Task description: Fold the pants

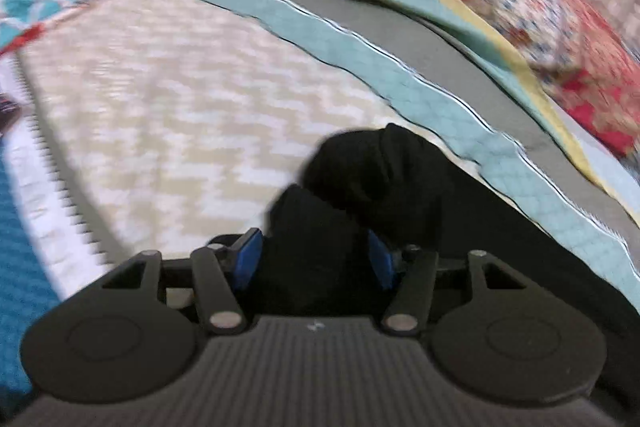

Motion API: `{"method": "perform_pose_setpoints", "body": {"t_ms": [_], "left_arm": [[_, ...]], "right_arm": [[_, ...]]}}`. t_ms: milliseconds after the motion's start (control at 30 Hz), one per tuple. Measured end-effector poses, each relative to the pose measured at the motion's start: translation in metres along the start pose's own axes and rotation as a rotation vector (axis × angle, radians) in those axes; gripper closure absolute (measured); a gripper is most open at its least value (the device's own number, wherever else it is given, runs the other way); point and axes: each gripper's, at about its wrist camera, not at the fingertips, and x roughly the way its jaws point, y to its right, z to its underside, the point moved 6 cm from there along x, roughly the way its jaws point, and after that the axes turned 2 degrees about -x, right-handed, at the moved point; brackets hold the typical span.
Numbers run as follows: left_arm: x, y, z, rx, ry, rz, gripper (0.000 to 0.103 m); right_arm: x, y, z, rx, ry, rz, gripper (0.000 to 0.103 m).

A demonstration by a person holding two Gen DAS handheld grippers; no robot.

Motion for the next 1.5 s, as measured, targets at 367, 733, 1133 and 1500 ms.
{"method": "perform_pose_setpoints", "body": {"t_ms": [367,733,1133,1500], "left_arm": [[-0.065,-0.057,-0.017,-0.237,0.193,-0.137,0.095],[-0.091,-0.163,0.003,-0.582,0.166,-0.405,0.089],[-0.067,-0.158,0.0,-0.819,0.114,0.017,0.016],[-0.097,-0.176,0.009,-0.865,0.131,-0.164,0.092]], "right_arm": [[-0.041,0.029,-0.07,0.434,0.257,-0.341,0.083],[0.063,-0.052,-0.1,0.39,0.103,-0.334,0.054],[-0.058,-0.024,0.016,0.377,0.224,-0.521,0.048],[-0.041,-0.111,0.061,0.366,-0.016,-0.709,0.079]]}}
